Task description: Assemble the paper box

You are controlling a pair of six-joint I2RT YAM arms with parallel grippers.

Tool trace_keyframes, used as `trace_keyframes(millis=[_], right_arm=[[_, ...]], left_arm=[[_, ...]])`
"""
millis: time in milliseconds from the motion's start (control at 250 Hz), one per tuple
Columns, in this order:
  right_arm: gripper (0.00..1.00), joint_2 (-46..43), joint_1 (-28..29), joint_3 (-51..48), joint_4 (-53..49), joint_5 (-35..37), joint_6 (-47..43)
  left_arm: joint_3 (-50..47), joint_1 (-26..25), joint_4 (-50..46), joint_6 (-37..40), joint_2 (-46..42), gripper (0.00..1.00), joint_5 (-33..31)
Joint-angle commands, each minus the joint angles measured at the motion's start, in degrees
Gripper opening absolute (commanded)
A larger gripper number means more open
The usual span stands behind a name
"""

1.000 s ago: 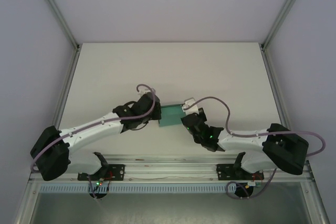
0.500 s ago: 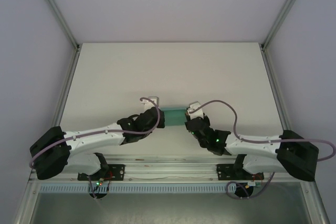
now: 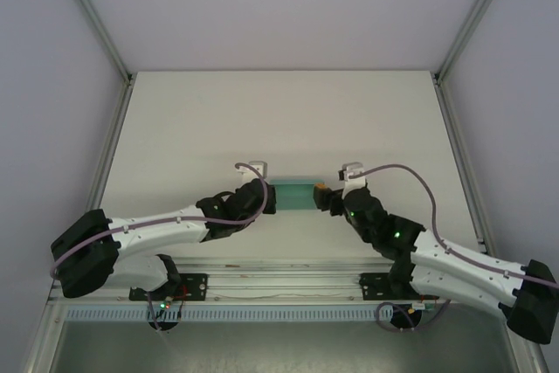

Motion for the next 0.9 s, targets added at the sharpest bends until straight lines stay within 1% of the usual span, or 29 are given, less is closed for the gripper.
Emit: trace_keyframes(millis=[0, 72, 156, 220, 324, 368, 412, 456, 488, 556, 572, 636, 692, 736, 776, 831, 895], right_arm=[[0.78, 4.0, -4.6, 4.6, -5.6, -6.4, 4.6], [0.73, 8.3, -8.2, 7.2, -6.9, -9.3, 6.7], [0.68, 12.1, -10.6, 8.9, -7.1, -12.0, 8.0], [0.64, 14.0, -11.7, 9.5, -7.4, -13.5, 8.5], [0.59, 15.7, -12.4, 8.3, -6.7, -13.8, 9.9], [0.54, 16.2, -12.5, 7.3, -6.1, -13.8, 10.6], [0.50, 16.6, -12.5, 6.4, -5.4, -14.1, 10.7], [0.48, 16.8, -12.5, 5.2, -4.3, -14.3, 11.1], [0.47, 16.9, -12.6, 4.3, -3.2, -14.4, 11.0], [0.46, 17.0, -12.6, 2.3, -1.0, -14.8, 10.9], [0.46, 16.9, -12.5, 1.9, -0.3, -14.8, 10.8], [0.46, 16.7, -12.5, 0.3, 1.3, -14.7, 11.1], [0.46, 16.7, -12.5, -0.2, 1.2, -14.3, 11.3], [0.46, 16.4, -12.5, -0.6, 1.0, -14.4, 11.5], [0.46, 16.1, -12.6, -0.9, 0.9, -14.5, 11.5], [0.45, 15.7, -12.5, -1.3, 0.8, -14.7, 11.2], [0.45, 15.3, -12.5, -1.8, 0.9, -14.5, 10.9]], left_arm=[[-1.7, -0.9, -9.9, 1.6, 2.2, 0.09, 6.6], [-1.2, -0.8, -10.3, 2.6, 2.2, 0.09, 6.4], [-0.5, -0.9, -11.1, 3.4, 2.5, 0.09, 6.0], [-0.3, -0.9, -11.2, 3.3, 2.7, 0.09, 5.9], [-0.2, -0.9, -10.8, 4.4, 2.6, 0.11, 6.9], [0.2, -0.9, -11.6, 5.1, 2.3, 0.11, 7.5], [0.9, -0.9, -12.4, 6.3, 1.8, 0.18, 7.8], [1.4, -0.9, -13.3, 7.8, 1.0, 0.21, 8.3], [1.4, -0.9, -13.6, 8.6, 0.4, 0.27, 8.6], [1.5, -0.9, -13.8, 10.2, -1.0, 0.39, 9.5], [1.5, -0.9, -14.1, 11.8, -1.3, 0.42, 9.7], [2.0, -0.8, -15.4, 14.1, -2.3, 0.52, 10.4], [2.6, -0.8, -16.9, 15.7, -3.0, 0.56, 10.1], [3.0, -0.8, -18.0, 16.9, -3.5, 0.64, 10.4], [3.7, -0.7, -19.4, 17.4, -3.7, 0.71, 10.2], [4.8, -0.6, -21.4, 17.4, -4.1, 0.77, 10.0], [6.5, -0.2, -23.0, 15.8, -4.8, 0.89, 9.9]])
